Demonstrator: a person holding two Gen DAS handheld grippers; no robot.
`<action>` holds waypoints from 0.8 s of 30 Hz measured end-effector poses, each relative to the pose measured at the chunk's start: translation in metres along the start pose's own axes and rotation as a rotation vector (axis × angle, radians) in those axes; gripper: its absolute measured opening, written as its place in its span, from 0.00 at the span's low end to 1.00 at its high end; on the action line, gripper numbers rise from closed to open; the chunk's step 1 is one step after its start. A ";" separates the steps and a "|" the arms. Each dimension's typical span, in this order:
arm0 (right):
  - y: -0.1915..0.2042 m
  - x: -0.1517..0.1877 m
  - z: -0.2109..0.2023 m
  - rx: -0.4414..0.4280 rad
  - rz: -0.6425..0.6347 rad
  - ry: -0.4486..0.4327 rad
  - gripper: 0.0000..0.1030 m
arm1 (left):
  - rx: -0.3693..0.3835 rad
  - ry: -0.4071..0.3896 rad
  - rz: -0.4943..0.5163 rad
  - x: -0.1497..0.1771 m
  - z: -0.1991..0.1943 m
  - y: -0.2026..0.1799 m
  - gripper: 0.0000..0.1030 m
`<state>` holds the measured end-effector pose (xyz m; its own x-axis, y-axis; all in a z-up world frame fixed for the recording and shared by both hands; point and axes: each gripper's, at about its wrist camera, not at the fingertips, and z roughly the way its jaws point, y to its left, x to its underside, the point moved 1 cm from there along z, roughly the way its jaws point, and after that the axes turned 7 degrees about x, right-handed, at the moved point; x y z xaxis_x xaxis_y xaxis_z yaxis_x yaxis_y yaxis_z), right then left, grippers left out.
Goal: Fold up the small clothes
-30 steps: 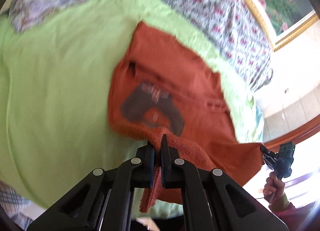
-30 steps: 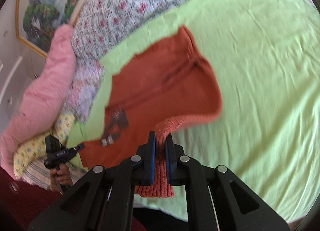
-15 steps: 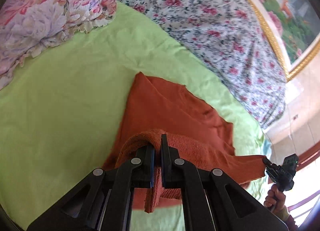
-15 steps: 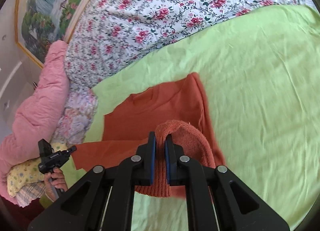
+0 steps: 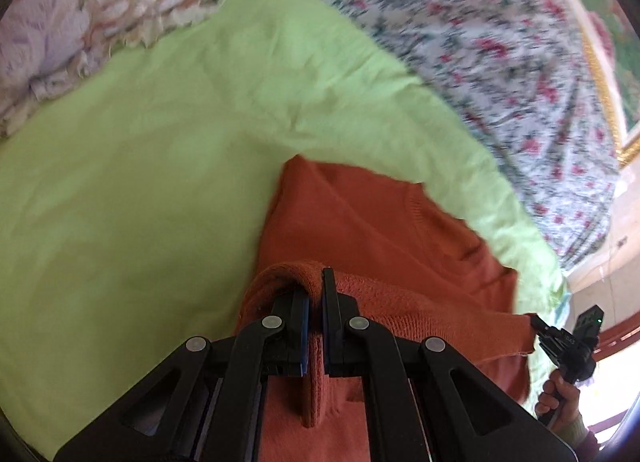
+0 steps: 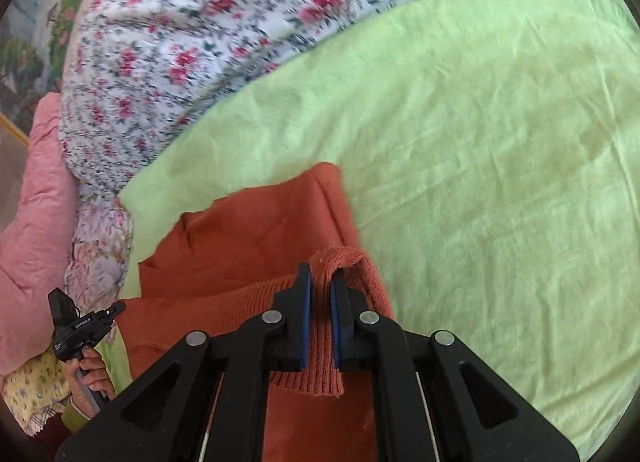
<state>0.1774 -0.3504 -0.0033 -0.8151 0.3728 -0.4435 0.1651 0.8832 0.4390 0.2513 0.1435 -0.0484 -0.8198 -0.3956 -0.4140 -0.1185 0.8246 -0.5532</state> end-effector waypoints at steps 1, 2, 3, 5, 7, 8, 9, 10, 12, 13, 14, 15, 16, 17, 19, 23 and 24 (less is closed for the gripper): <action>-0.002 -0.001 0.005 0.000 0.006 0.008 0.09 | -0.014 0.007 -0.013 -0.001 0.008 0.006 0.02; -0.004 -0.003 0.011 0.002 0.013 0.015 0.09 | -0.020 0.012 -0.021 -0.001 0.013 0.009 0.02; -0.006 -0.004 0.017 0.006 0.020 0.023 0.09 | -0.023 0.017 -0.034 -0.001 0.018 0.013 0.02; -0.007 -0.007 0.024 0.008 0.021 0.032 0.09 | -0.031 0.016 -0.032 0.000 0.022 0.014 0.02; -0.007 -0.008 0.028 0.018 0.010 0.037 0.10 | -0.045 0.011 -0.015 0.001 0.023 0.012 0.03; -0.006 -0.008 0.029 0.020 0.001 0.038 0.13 | -0.050 0.011 -0.009 0.001 0.023 0.011 0.03; -0.005 -0.008 0.030 0.026 -0.009 0.036 0.13 | -0.051 0.009 -0.004 0.001 0.022 0.010 0.03; -0.004 -0.008 0.029 0.031 -0.013 0.031 0.13 | -0.052 0.009 0.005 0.001 0.019 0.008 0.04; -0.002 -0.008 0.027 0.039 -0.015 0.030 0.18 | -0.068 0.034 0.018 0.001 0.016 0.006 0.08; -0.001 -0.009 0.026 0.042 -0.012 0.036 0.22 | -0.064 0.048 0.019 0.002 0.012 0.005 0.10; -0.001 -0.008 0.024 0.044 -0.003 0.043 0.34 | -0.062 0.052 0.023 0.004 0.007 0.004 0.13; -0.001 -0.008 0.020 0.044 0.007 0.040 0.40 | -0.066 0.052 0.034 0.008 -0.002 0.002 0.21; -0.001 -0.006 0.012 0.049 0.011 0.021 0.41 | -0.067 0.051 0.038 0.011 -0.009 0.001 0.24; -0.001 -0.004 0.004 0.061 0.009 -0.003 0.42 | -0.059 0.051 0.038 0.017 -0.017 -0.001 0.25; 0.002 0.003 -0.014 0.088 -0.015 -0.054 0.42 | -0.017 0.069 0.057 0.035 -0.030 -0.012 0.25; 0.026 0.028 -0.035 0.016 -0.120 -0.064 0.42 | 0.084 0.165 0.108 0.079 -0.025 -0.048 0.25; 0.036 0.035 -0.031 -0.011 -0.158 -0.031 0.42 | 0.109 0.199 0.114 0.088 -0.018 -0.055 0.25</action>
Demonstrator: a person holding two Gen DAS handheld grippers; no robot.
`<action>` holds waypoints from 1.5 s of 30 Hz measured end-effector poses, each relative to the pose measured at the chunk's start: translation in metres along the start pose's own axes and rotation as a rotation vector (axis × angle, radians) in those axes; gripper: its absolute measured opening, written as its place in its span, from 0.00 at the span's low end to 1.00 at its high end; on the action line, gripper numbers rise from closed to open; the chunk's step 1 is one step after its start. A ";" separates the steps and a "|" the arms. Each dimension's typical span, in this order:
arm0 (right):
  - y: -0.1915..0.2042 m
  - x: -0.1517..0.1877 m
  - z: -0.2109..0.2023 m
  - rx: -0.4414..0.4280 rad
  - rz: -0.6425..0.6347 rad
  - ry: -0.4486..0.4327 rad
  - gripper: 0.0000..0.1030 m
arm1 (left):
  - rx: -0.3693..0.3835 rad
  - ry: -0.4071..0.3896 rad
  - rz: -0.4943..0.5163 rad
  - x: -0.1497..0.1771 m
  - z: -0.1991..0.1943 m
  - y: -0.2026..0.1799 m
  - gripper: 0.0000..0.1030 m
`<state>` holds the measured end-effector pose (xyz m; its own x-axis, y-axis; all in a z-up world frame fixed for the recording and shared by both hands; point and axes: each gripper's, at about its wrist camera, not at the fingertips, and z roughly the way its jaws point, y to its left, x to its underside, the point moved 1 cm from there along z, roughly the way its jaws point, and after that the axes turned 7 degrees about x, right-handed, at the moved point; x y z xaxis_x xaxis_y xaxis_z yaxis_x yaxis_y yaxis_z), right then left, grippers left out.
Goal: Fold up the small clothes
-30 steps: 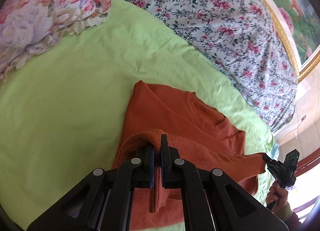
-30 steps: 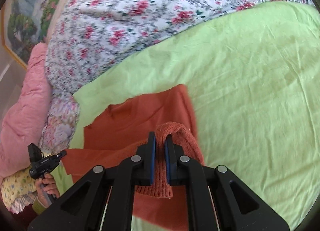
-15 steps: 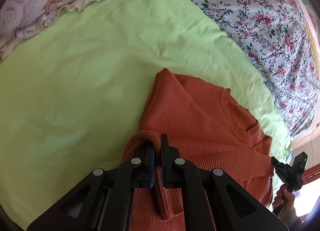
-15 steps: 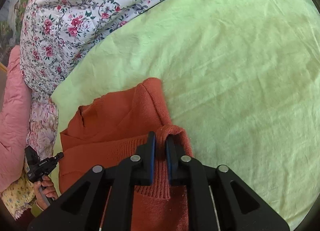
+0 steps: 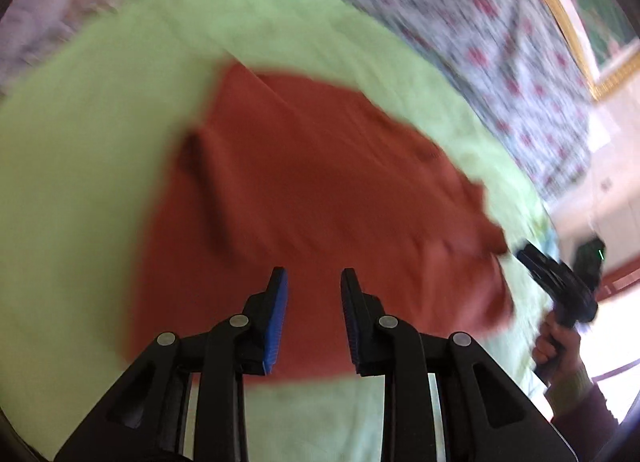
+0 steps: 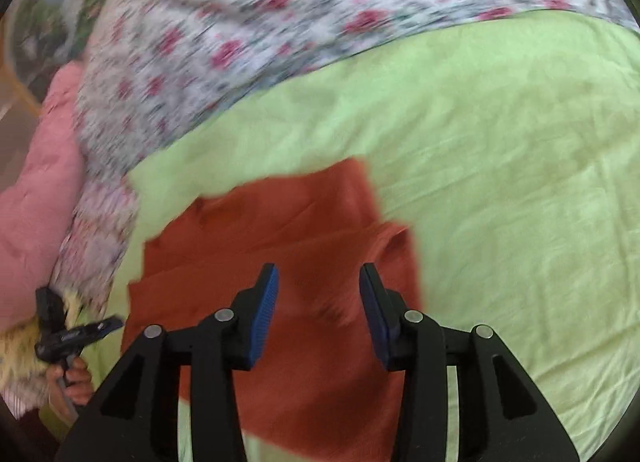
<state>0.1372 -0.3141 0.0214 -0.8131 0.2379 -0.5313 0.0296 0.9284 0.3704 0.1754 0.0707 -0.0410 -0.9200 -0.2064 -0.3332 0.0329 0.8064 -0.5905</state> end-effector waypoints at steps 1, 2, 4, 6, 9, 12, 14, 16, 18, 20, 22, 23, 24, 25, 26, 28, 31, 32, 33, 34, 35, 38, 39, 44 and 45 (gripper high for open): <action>0.009 0.007 0.005 -0.025 -0.037 0.034 0.42 | 0.019 0.042 0.012 0.008 0.015 -0.009 0.26; 0.020 0.014 0.011 -0.047 -0.078 0.072 0.42 | 0.015 0.065 0.023 0.011 0.024 -0.014 0.26; 0.040 0.024 0.028 -0.068 -0.171 0.142 0.42 | -0.018 0.123 0.066 0.016 0.052 -0.025 0.25; 0.054 0.030 0.047 -0.081 -0.246 0.217 0.42 | -0.047 0.133 0.080 0.010 0.065 -0.026 0.25; 0.064 0.029 0.069 -0.061 -0.347 0.281 0.42 | -0.056 0.141 0.098 -0.014 0.077 -0.023 0.24; 0.061 0.015 0.090 0.000 -0.429 0.296 0.42 | -0.088 0.132 0.116 -0.047 0.082 -0.016 0.15; 0.055 -0.001 0.100 0.020 -0.435 0.277 0.40 | -0.108 0.109 0.115 -0.074 0.086 -0.012 0.15; 0.046 -0.031 0.107 0.056 -0.398 0.206 0.40 | -0.172 0.051 0.118 -0.104 0.083 -0.003 0.15; 0.037 -0.062 0.107 0.112 -0.341 0.116 0.40 | -0.234 -0.027 0.098 -0.141 0.078 0.002 0.14; 0.028 -0.090 0.105 0.145 -0.267 0.040 0.41 | -0.260 -0.093 0.051 -0.170 0.071 0.010 0.14; 0.019 -0.113 0.100 0.156 -0.193 -0.011 0.42 | -0.273 -0.132 0.016 -0.188 0.065 0.015 0.15; 0.017 -0.119 0.098 0.147 -0.170 -0.021 0.42 | -0.288 -0.157 0.001 -0.196 0.059 0.016 0.17; 0.018 -0.124 0.094 0.137 -0.156 -0.029 0.42 | -0.281 -0.168 -0.006 -0.199 0.056 0.015 0.18; 0.017 -0.124 0.091 0.134 -0.155 -0.034 0.42 | -0.271 -0.172 -0.008 -0.199 0.053 0.015 0.18; 0.018 -0.124 0.087 0.126 -0.160 -0.037 0.42 | -0.260 -0.174 -0.006 -0.198 0.049 0.015 0.18; 0.016 -0.114 0.077 0.110 -0.177 -0.034 0.42 | -0.261 -0.166 0.010 -0.185 0.046 0.010 0.18; 0.016 -0.093 0.065 0.104 -0.195 -0.009 0.42 | -0.241 -0.139 0.013 -0.156 0.041 0.007 0.18; 0.015 -0.087 0.062 0.101 -0.195 -0.001 0.42 | -0.236 -0.132 0.011 -0.146 0.038 0.008 0.18; 0.015 -0.078 0.058 0.097 -0.194 0.011 0.42 | -0.229 -0.127 0.008 -0.136 0.036 0.009 0.18; 0.016 -0.073 0.056 0.096 -0.194 0.017 0.42 | -0.221 -0.118 0.004 -0.123 0.032 0.010 0.18; 0.016 -0.064 0.052 0.095 -0.192 0.024 0.42 | -0.218 -0.113 0.003 -0.115 0.030 0.013 0.18; 0.027 -0.047 0.047 0.086 -0.183 0.039 0.42 | -0.213 -0.096 -0.008 -0.081 0.021 0.016 0.19; 0.028 -0.041 0.042 0.086 -0.179 0.044 0.42 | -0.209 -0.091 -0.017 -0.071 0.018 0.017 0.19; 0.040 -0.013 0.030 0.074 -0.162 0.059 0.42 | -0.198 -0.089 -0.065 -0.026 -0.005 0.027 0.24; 0.042 -0.007 0.027 0.070 -0.156 0.065 0.42 | -0.200 -0.089 -0.069 -0.021 -0.006 0.028 0.26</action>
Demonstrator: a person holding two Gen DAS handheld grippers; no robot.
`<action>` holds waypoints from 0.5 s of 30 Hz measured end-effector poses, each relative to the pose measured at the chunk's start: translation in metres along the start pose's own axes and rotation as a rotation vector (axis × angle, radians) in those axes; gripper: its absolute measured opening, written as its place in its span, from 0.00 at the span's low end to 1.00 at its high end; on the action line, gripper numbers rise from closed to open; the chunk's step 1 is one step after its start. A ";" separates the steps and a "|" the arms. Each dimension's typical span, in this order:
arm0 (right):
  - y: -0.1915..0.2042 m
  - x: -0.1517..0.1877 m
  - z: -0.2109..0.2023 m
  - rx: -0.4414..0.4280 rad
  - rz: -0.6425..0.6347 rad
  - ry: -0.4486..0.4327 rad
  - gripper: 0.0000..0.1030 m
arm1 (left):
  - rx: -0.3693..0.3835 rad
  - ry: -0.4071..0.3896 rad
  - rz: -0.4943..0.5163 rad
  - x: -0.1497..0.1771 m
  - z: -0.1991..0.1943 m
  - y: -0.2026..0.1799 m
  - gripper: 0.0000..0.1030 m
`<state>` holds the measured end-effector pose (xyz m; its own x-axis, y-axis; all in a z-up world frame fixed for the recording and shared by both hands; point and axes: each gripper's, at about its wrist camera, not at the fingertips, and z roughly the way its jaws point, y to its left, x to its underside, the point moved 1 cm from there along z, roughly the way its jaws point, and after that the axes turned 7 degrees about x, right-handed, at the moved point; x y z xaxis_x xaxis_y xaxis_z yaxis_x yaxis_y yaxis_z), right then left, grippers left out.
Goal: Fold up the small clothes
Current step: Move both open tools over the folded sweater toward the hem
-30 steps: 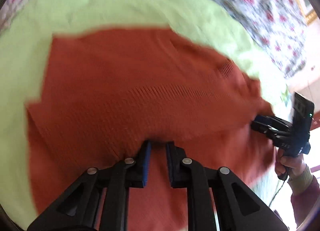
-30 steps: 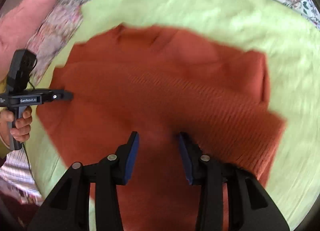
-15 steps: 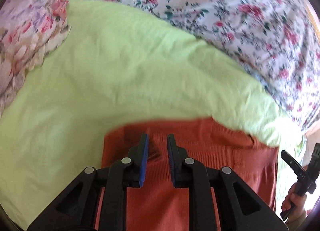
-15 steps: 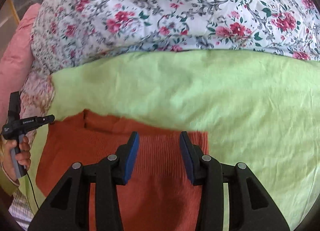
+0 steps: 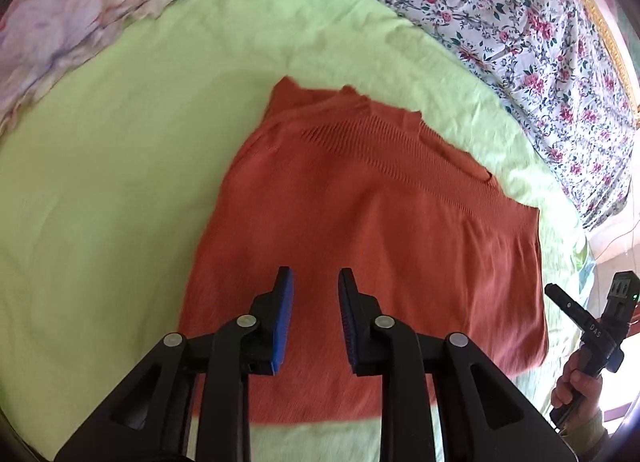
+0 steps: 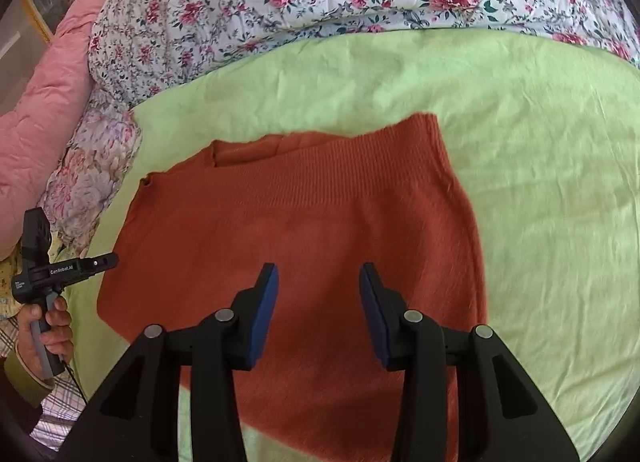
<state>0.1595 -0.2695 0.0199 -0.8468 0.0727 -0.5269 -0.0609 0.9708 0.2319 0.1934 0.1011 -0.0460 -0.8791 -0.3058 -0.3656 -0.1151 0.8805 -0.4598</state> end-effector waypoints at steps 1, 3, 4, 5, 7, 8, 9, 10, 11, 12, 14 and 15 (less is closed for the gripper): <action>0.002 0.005 -0.002 -0.002 0.006 0.006 0.42 | -0.005 0.001 -0.005 0.004 -0.004 0.004 0.26; 0.006 0.014 -0.005 -0.007 0.018 0.015 0.42 | -0.017 -0.002 -0.027 0.011 -0.010 0.012 0.26; 0.007 0.019 -0.007 -0.009 0.024 0.019 0.42 | -0.017 -0.007 -0.043 0.014 -0.014 0.016 0.26; 0.009 0.022 -0.009 -0.010 0.031 0.021 0.42 | -0.010 -0.012 -0.056 0.015 -0.017 0.019 0.26; 0.012 0.030 -0.014 -0.019 0.042 0.024 0.42 | -0.006 -0.017 -0.070 0.020 -0.024 0.023 0.26; 0.015 0.034 -0.016 -0.019 0.043 0.026 0.42 | -0.003 -0.018 -0.073 0.024 -0.027 0.024 0.26; 0.017 0.038 -0.018 -0.019 0.044 0.028 0.42 | 0.000 -0.017 -0.075 0.029 -0.030 0.025 0.26; 0.018 0.040 -0.019 -0.023 0.047 0.030 0.42 | 0.004 -0.013 -0.077 0.035 -0.033 0.025 0.26; 0.020 0.043 -0.020 -0.027 0.050 0.033 0.42 | 0.008 -0.006 -0.078 0.040 -0.034 0.025 0.26; 0.023 0.047 -0.021 -0.028 0.050 0.037 0.42 | 0.012 0.000 -0.078 0.044 -0.035 0.024 0.26; 0.025 0.052 -0.023 -0.028 0.052 0.043 0.42 | 0.022 0.015 -0.081 0.053 -0.035 0.022 0.28; 0.027 0.055 -0.023 -0.031 0.055 0.048 0.42 | 0.029 0.025 -0.084 0.060 -0.036 0.021 0.28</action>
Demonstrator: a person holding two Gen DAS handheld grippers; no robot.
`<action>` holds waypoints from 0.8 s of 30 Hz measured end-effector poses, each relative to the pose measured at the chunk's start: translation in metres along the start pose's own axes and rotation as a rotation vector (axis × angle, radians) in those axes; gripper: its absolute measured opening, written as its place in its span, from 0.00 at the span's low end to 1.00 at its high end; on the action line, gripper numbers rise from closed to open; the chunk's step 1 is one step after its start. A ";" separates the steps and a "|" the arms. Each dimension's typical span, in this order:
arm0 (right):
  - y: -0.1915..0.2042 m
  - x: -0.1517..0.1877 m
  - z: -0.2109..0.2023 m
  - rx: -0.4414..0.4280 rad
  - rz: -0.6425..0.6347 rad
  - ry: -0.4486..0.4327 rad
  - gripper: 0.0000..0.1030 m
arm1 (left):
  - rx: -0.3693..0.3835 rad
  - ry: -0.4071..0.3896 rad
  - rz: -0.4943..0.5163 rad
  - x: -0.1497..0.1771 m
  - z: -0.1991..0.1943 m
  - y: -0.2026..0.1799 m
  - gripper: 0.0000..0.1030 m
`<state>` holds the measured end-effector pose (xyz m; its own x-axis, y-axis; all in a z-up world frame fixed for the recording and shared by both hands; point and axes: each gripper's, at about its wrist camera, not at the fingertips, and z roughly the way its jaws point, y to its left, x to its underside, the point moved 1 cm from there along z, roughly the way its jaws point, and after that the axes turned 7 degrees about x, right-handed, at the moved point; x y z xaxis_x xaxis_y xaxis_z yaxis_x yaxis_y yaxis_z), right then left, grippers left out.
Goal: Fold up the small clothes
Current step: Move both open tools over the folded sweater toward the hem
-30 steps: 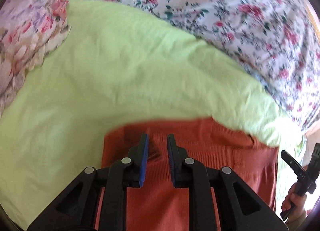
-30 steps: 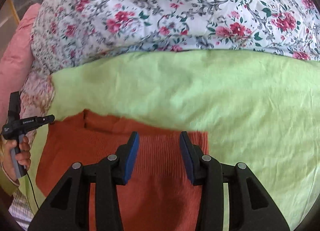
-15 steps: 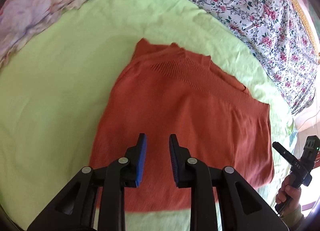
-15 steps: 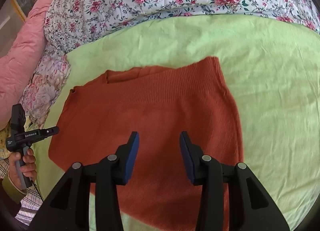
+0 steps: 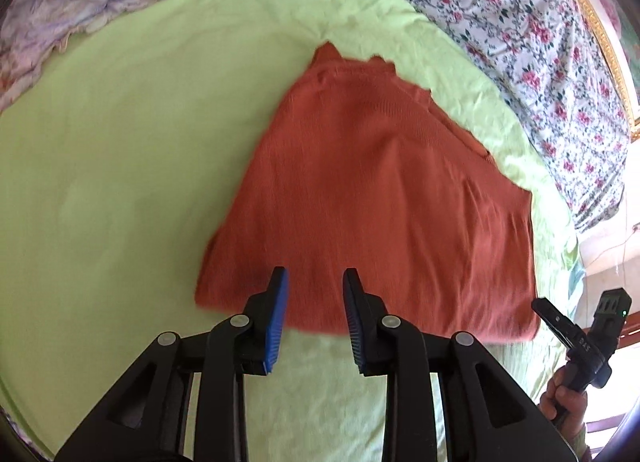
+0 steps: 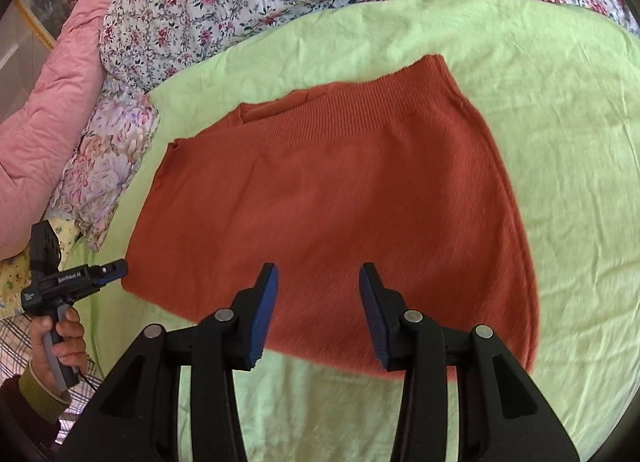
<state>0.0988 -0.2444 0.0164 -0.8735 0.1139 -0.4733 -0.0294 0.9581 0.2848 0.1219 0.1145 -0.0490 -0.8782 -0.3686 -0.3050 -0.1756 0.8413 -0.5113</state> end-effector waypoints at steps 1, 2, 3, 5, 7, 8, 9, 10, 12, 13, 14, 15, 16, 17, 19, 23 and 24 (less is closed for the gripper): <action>0.001 0.002 0.000 0.000 0.000 0.003 0.42 | 0.004 0.007 -0.003 0.004 0.001 -0.001 0.28; 0.002 0.005 -0.001 0.000 0.000 0.006 0.42 | 0.009 0.013 -0.005 0.007 0.001 -0.001 0.28; 0.004 0.008 -0.001 -0.001 0.000 0.011 0.42 | 0.018 0.024 -0.009 0.012 0.002 -0.001 0.28; 0.007 0.014 -0.002 -0.003 -0.001 0.019 0.42 | 0.025 0.039 -0.008 0.019 0.003 -0.002 0.28; 0.010 0.019 -0.003 -0.005 -0.002 0.026 0.42 | 0.037 0.047 -0.017 0.027 0.004 -0.001 0.28; 0.011 0.021 -0.004 -0.005 -0.005 0.029 0.42 | 0.047 0.052 -0.028 0.031 0.005 0.000 0.28; 0.013 0.025 -0.004 -0.006 -0.007 0.035 0.42 | 0.054 0.056 -0.039 0.033 0.005 0.002 0.28; 0.015 0.026 -0.004 -0.008 -0.010 0.039 0.42 | 0.058 0.059 -0.046 0.034 0.006 0.003 0.28; 0.020 0.032 -0.005 -0.011 -0.020 0.048 0.42 | 0.073 0.062 -0.073 0.038 0.008 0.008 0.28; 0.022 0.034 -0.005 -0.012 -0.022 0.052 0.43 | 0.078 0.061 -0.082 0.039 0.008 0.010 0.28; 0.023 0.036 -0.005 -0.016 -0.022 0.058 0.44 | 0.081 0.059 -0.095 0.039 0.008 0.012 0.28; 0.025 0.038 -0.005 -0.020 -0.023 0.062 0.46 | 0.086 0.054 -0.112 0.039 0.009 0.015 0.28; 0.027 0.039 -0.005 -0.019 -0.024 0.061 0.48 | 0.089 0.051 -0.124 0.038 0.009 0.017 0.28; 0.028 0.041 -0.005 -0.019 -0.028 0.062 0.48 | 0.091 0.047 -0.137 0.036 0.010 0.019 0.29; 0.030 0.043 -0.005 -0.023 -0.035 0.067 0.48 | 0.101 0.039 -0.159 0.034 0.011 0.021 0.31; 0.034 0.043 -0.006 -0.024 -0.043 0.075 0.48 | 0.135 0.012 -0.225 0.027 0.015 0.030 0.33; 0.034 0.043 -0.006 -0.025 -0.046 0.077 0.48 | 0.146 0.001 -0.248 0.025 0.016 0.033 0.34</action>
<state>0.0572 -0.2083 0.0107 -0.9056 0.0482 -0.4214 -0.0820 0.9549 0.2854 0.1011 0.1261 -0.0866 -0.8167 -0.5558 -0.1554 -0.3195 0.6597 -0.6802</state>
